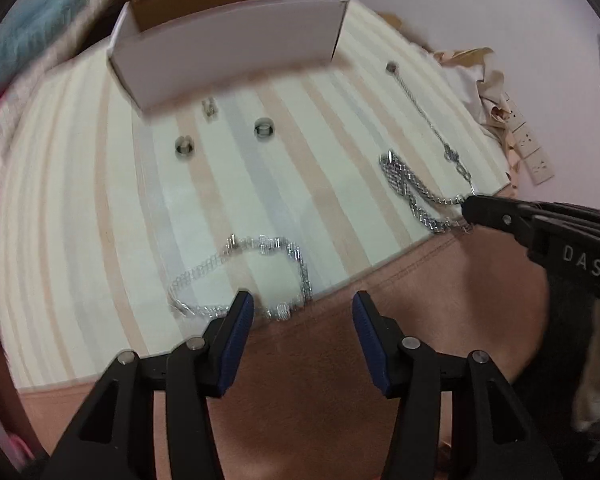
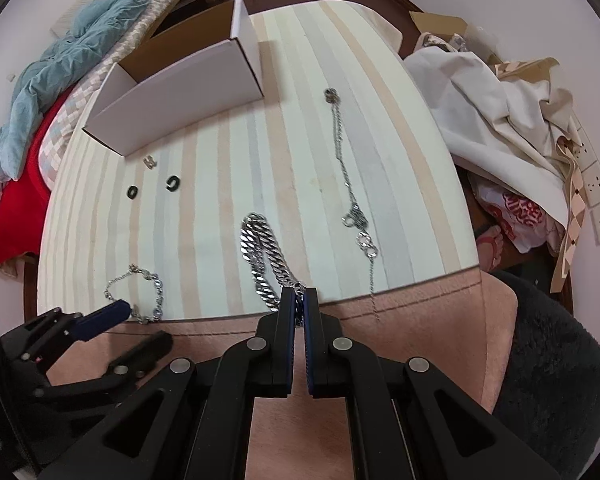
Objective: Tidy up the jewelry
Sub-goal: 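Grasp the thick silver link bracelet with the right gripper while the left grasps the silver chain bracelet, then carry both bracelets over the white box and release them inside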
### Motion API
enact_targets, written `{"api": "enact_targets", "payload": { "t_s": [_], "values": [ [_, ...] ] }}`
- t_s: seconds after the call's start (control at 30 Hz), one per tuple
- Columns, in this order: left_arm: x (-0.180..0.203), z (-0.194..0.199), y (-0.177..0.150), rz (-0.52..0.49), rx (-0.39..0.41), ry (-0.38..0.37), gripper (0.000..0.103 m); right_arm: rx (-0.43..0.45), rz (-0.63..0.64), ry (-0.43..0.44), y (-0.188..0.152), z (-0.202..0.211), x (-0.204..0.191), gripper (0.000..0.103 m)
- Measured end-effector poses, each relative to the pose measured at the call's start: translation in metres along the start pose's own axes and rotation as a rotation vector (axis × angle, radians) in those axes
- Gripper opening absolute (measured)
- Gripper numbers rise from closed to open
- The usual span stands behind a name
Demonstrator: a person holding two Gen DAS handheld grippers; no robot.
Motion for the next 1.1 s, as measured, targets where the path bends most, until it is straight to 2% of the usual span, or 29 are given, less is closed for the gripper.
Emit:
{"api": "enact_targets", "payload": {
  "t_s": [0.07, 0.1, 0.23, 0.33, 0.5, 0.73, 0.87, 1.1],
  "values": [
    [0.001, -0.003, 0.001, -0.03, -0.001, 0.051, 0.027, -0.005, -0.003, -0.004, -0.002, -0.001, 0.003, 0.004],
    [0.0, -0.002, 0.003, -0.034, 0.003, 0.055, 0.007, -0.004, -0.005, -0.007, -0.002, -0.001, 0.005, 0.004],
    [-0.011, 0.001, 0.004, 0.036, -0.008, 0.004, 0.0, 0.001, -0.016, -0.004, -0.002, 0.002, 0.008, 0.004],
    [-0.025, 0.017, 0.005, 0.12, 0.019, -0.045, 0.0, 0.013, -0.027, 0.012, 0.001, 0.006, 0.008, 0.004],
    [-0.046, 0.052, 0.013, 0.201, 0.081, -0.096, 0.0, 0.036, -0.041, 0.054, 0.007, 0.017, 0.003, 0.004],
    [-0.061, 0.091, 0.031, 0.223, 0.165, -0.098, 0.0, 0.077, -0.034, 0.124, 0.021, 0.041, -0.014, 0.004],
    [-0.056, 0.103, 0.056, 0.229, 0.209, -0.095, 0.0, 0.114, -0.02, 0.154, 0.036, 0.06, -0.024, 0.004],
    [-0.065, 0.132, 0.09, 0.246, 0.272, -0.065, 0.0, 0.195, 0.013, 0.192, 0.079, 0.097, -0.047, 0.004]
  ]
}}
Point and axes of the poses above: each gripper's, at about its wrist camera, not at the fingertips, and z roughly against the way its jaws point, x to its right, y to its top, the point moved 6 cm from there along -z, roughly the way its jaws point, and after that the axes turned 2 degrees about -y, right-handed, at the moved point
